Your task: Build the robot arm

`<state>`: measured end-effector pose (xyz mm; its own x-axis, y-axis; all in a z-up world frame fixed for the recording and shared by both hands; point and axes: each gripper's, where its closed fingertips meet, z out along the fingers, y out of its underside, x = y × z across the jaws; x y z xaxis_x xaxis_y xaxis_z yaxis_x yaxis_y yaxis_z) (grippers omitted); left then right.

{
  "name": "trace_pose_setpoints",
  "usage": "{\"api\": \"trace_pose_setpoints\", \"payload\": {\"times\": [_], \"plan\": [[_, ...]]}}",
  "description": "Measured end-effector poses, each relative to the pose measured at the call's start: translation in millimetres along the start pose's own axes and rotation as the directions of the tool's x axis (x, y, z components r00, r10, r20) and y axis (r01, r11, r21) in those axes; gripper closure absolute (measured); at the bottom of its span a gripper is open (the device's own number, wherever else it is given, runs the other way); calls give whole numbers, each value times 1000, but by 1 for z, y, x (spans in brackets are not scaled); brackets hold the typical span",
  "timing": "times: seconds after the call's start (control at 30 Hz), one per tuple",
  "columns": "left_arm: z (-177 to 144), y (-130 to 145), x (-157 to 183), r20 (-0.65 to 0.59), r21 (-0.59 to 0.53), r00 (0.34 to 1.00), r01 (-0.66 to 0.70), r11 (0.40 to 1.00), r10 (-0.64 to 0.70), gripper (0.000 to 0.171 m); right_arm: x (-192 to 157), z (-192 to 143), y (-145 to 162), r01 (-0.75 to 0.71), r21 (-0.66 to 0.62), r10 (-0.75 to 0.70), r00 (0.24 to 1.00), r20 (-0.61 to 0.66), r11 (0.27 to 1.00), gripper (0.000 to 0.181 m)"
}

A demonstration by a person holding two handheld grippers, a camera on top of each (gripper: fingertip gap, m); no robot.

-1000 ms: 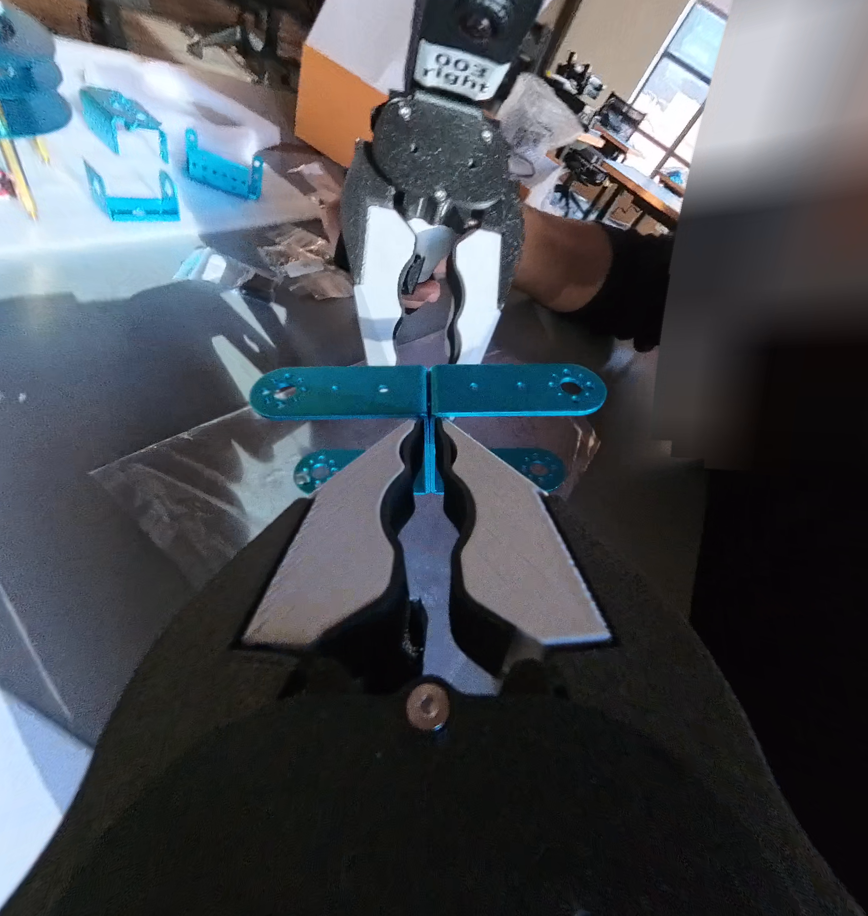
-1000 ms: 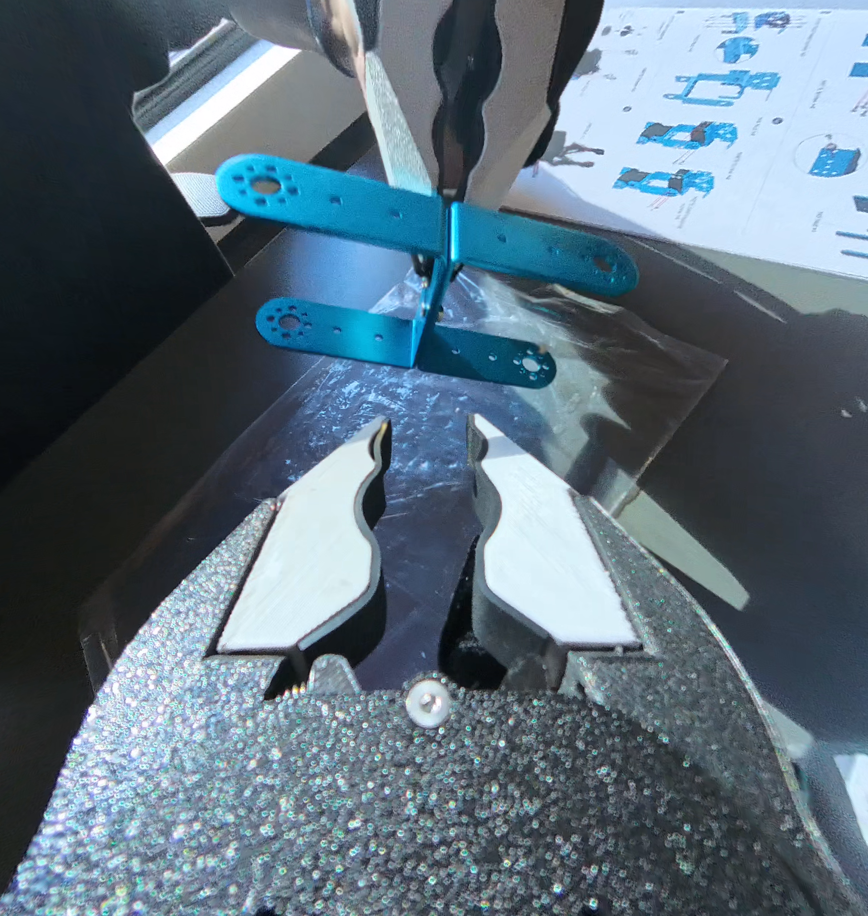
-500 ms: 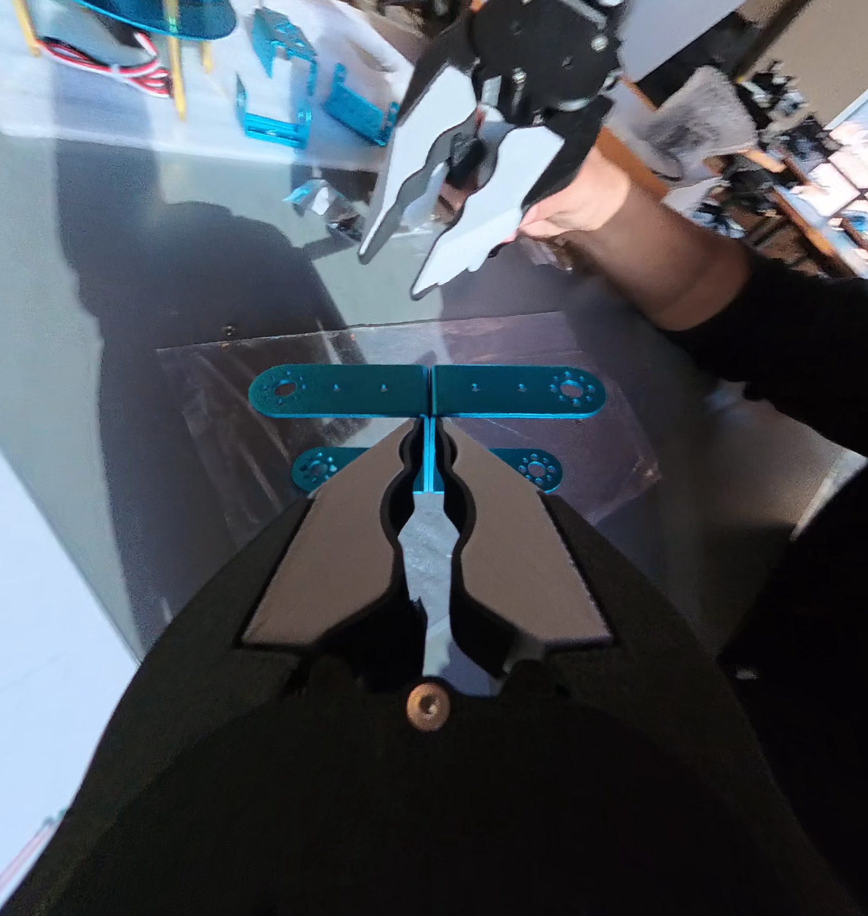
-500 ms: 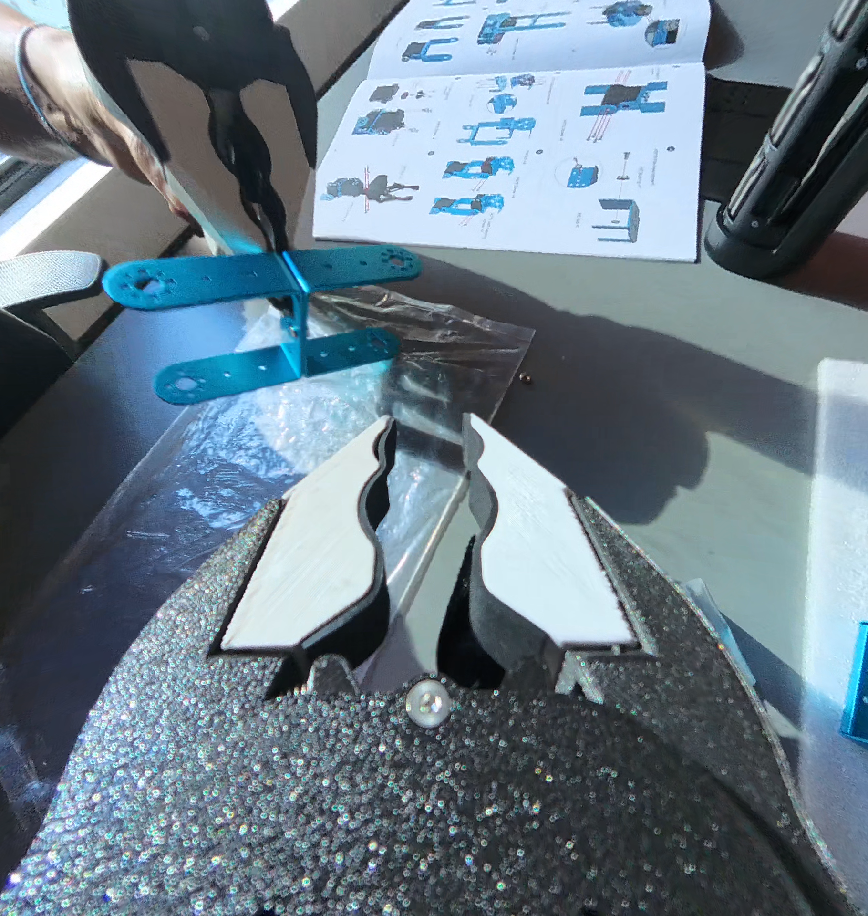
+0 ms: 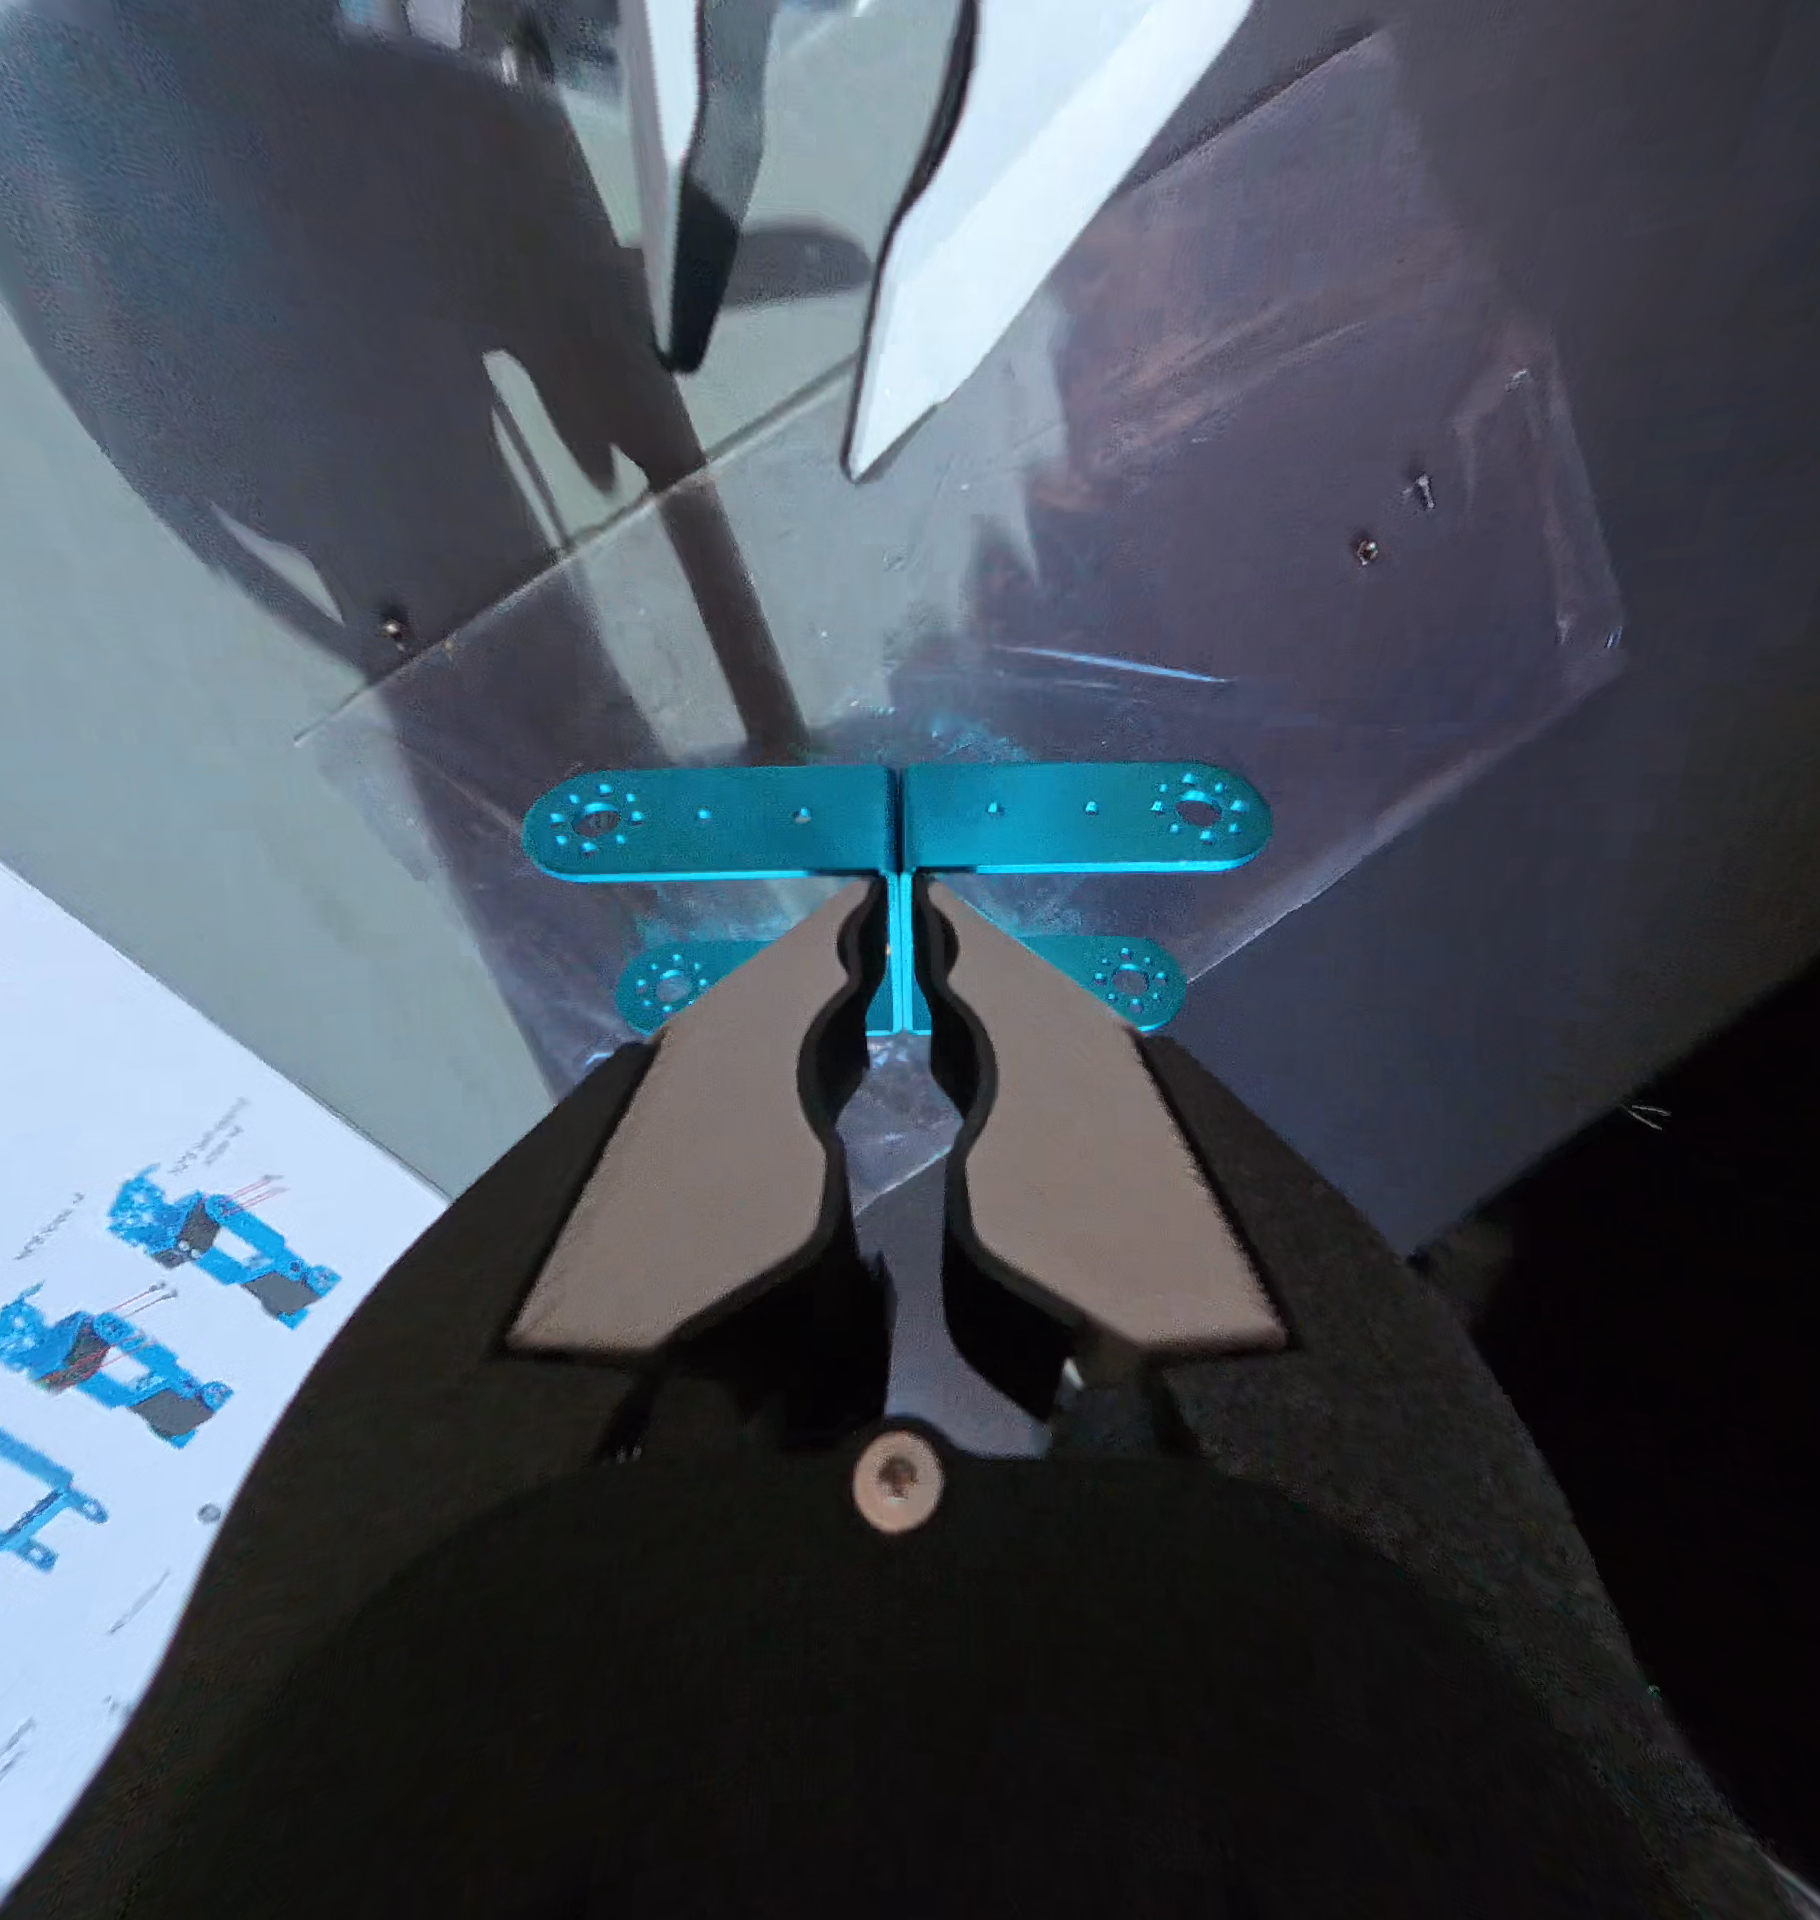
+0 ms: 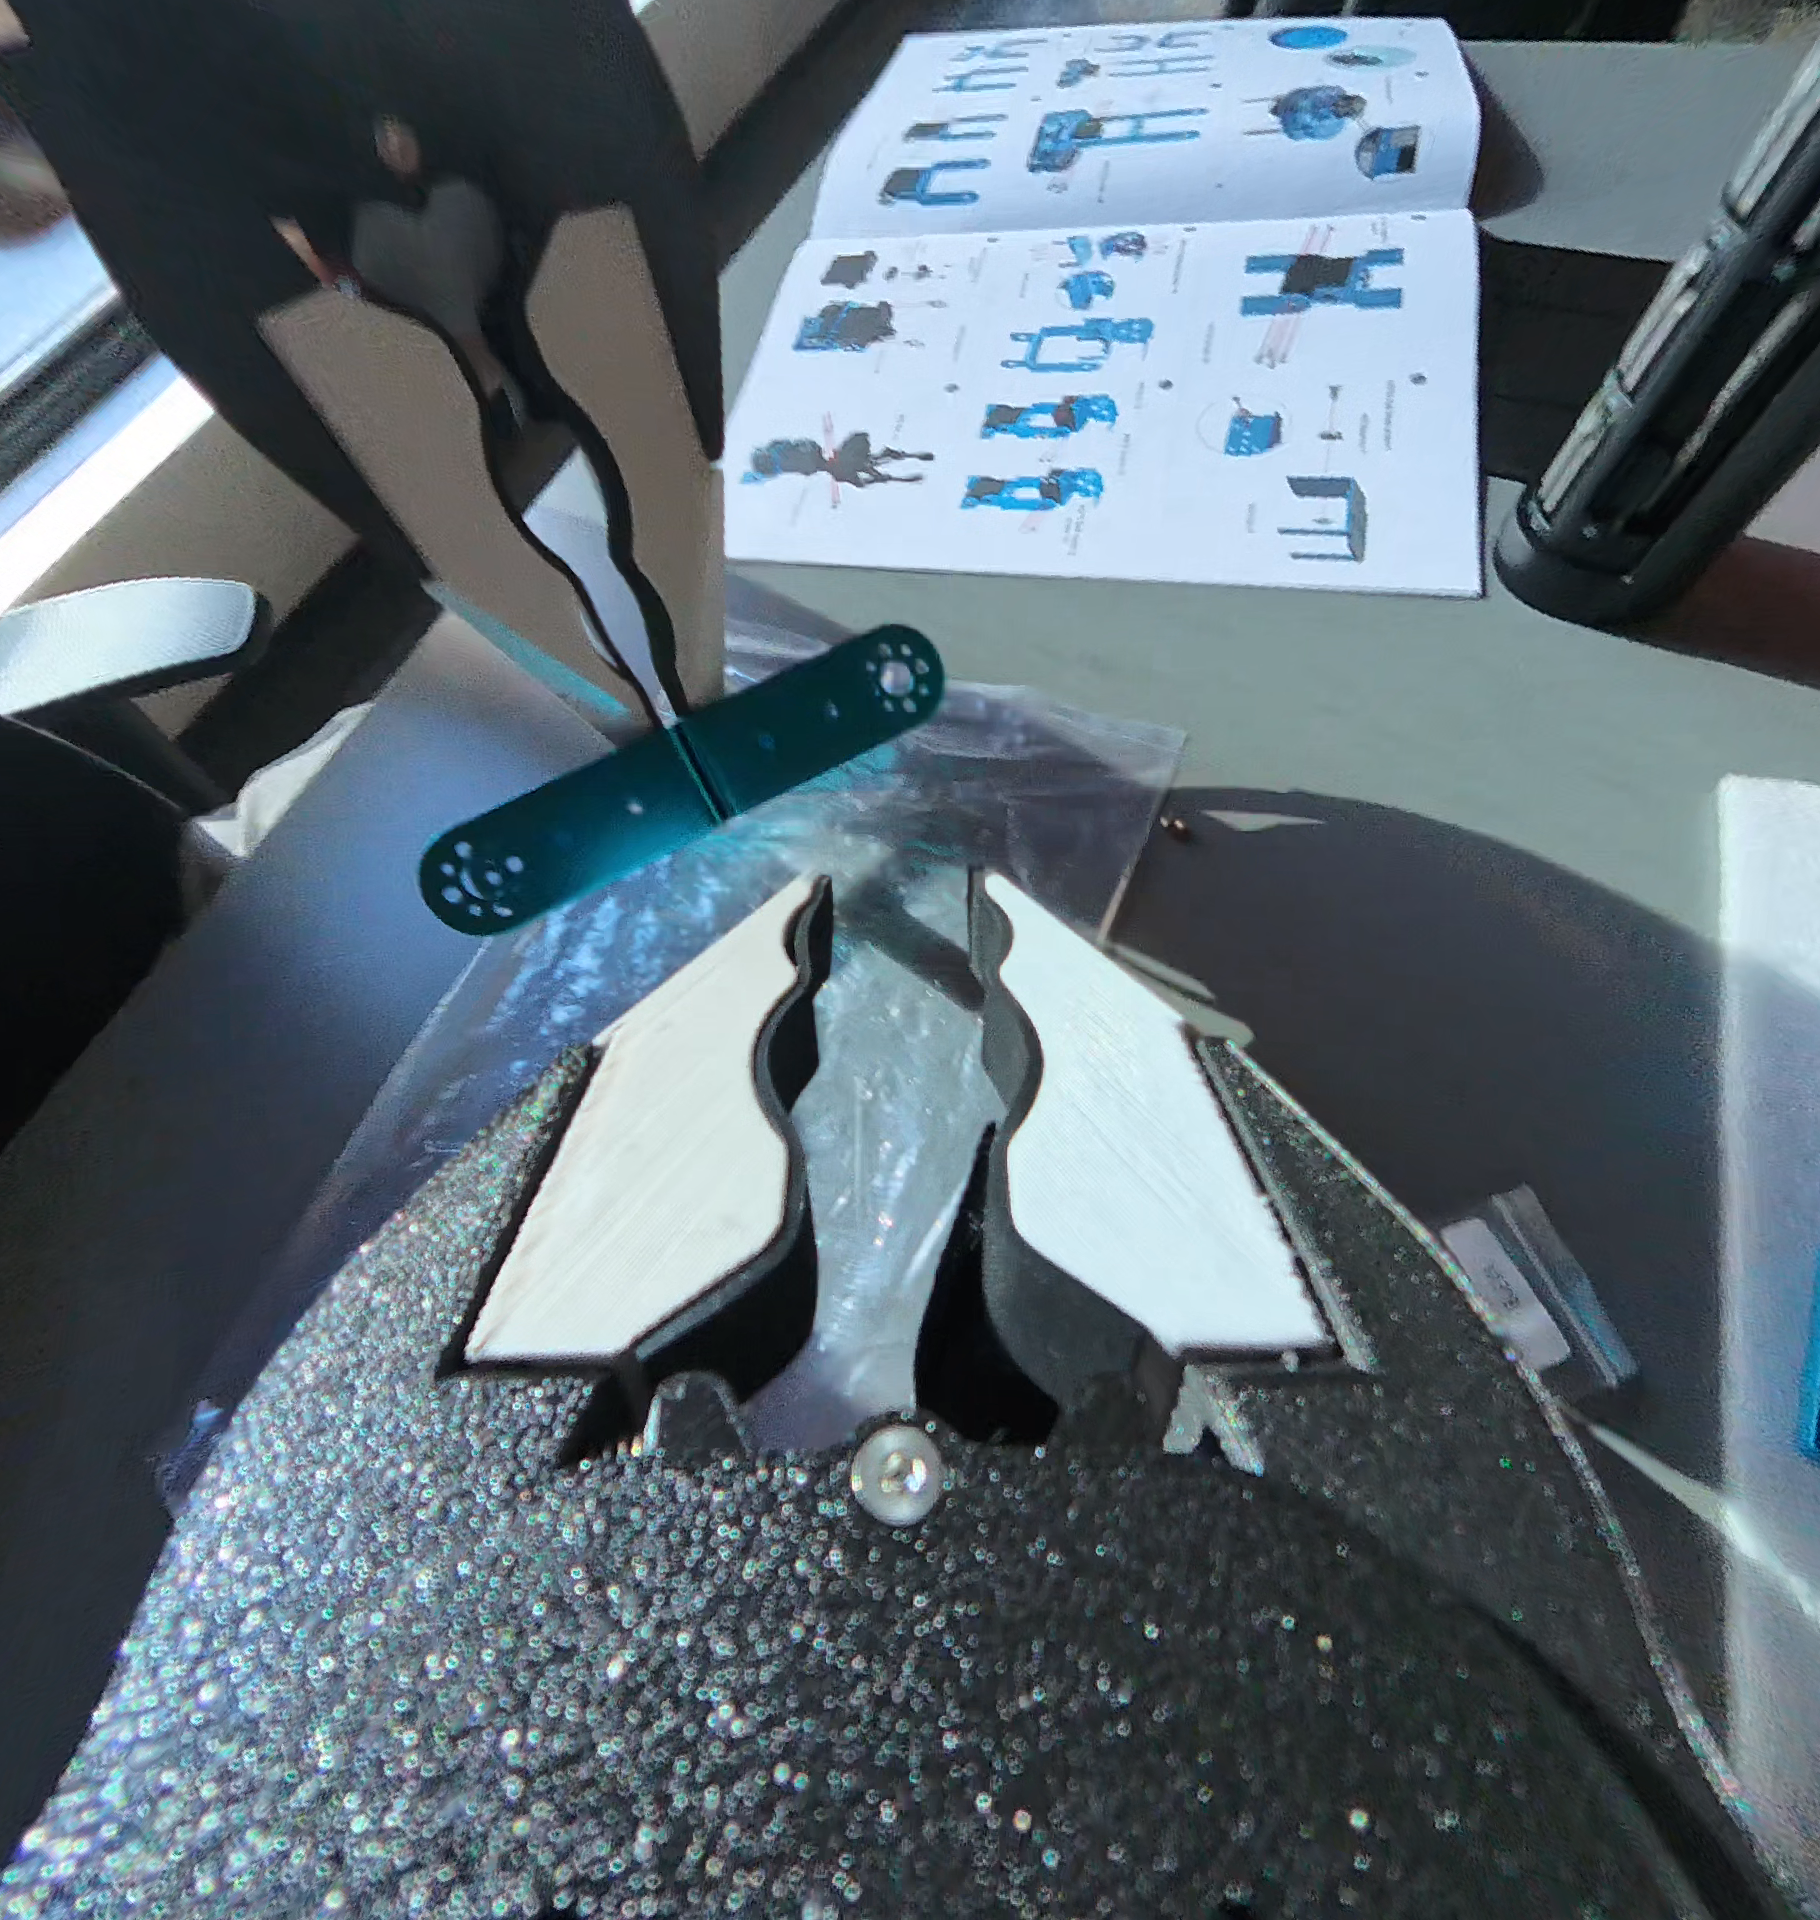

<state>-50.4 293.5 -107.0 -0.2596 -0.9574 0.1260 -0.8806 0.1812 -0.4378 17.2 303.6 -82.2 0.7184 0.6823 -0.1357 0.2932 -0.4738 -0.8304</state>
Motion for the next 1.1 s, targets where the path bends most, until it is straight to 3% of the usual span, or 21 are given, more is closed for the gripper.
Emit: {"api": "trace_pose_setpoints", "payload": {"times": [0.1,0.3,0.5,0.83,0.93,1.1], "plan": [[4,2,-7,-3,-169,999,38,985,-39,169,18,-2,20,-40,-26,38,997,-70,999,157],[27,8,4,2,-394,994,98,914,-106,168,36,-11,47,-122,-24,118,985,-123,992,156],[41,5,2,70,-507,990,139,851,-120,169,40,-10,58,-119,-51,111,984,-137,992,157],[48,2,-2,120,-449,977,212,868,-176,168,40,-9,63,-128,-62,120,985,-121,990,157],[42,3,-6,138,-422,976,210,882,-166,143,38,-8,65,-121,-72,112,987,-117,990,156],[10,-2,-5,42,-284,987,163,945,-157,139,25,-8,57,-61,-50,58,996,-69,997,154]]}}
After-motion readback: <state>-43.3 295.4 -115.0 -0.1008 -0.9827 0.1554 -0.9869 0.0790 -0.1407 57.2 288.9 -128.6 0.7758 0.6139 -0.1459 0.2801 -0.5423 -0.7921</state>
